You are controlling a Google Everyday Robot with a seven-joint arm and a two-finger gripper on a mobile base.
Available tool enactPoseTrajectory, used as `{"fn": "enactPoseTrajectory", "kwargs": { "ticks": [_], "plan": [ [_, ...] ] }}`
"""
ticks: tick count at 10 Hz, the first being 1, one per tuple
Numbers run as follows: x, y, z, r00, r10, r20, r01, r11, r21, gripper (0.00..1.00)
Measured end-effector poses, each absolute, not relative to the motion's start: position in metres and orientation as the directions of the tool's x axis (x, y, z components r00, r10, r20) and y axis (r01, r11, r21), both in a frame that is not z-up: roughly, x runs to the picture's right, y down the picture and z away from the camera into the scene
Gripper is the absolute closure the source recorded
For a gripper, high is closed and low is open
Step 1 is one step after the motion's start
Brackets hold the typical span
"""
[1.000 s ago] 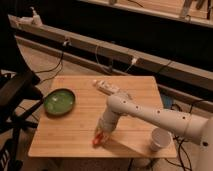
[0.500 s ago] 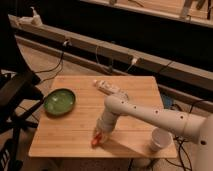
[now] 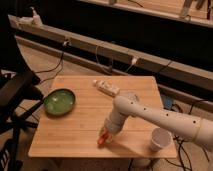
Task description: Drag the pepper across the table
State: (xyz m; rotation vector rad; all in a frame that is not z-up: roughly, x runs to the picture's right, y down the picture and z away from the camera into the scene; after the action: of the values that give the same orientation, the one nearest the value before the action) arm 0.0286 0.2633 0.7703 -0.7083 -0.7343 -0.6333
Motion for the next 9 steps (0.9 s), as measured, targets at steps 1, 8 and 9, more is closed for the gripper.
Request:
{"fn": "enactPoseTrajectory", "kwargs": {
  "ticks": [1,8,9],
  "plan": [
    [0.039,0.264,0.77,0.606,-0.25,0.755,0.705,0.608,-0.364,1.0],
    [0.137,0.269,0.757,0.752,-0.136,0.645,0.545,0.68,-0.491,0.93],
    [0.157,0.27,0.753,0.774,-0.103,0.624,0.503,0.698,-0.509,0.79]
  ]
}}
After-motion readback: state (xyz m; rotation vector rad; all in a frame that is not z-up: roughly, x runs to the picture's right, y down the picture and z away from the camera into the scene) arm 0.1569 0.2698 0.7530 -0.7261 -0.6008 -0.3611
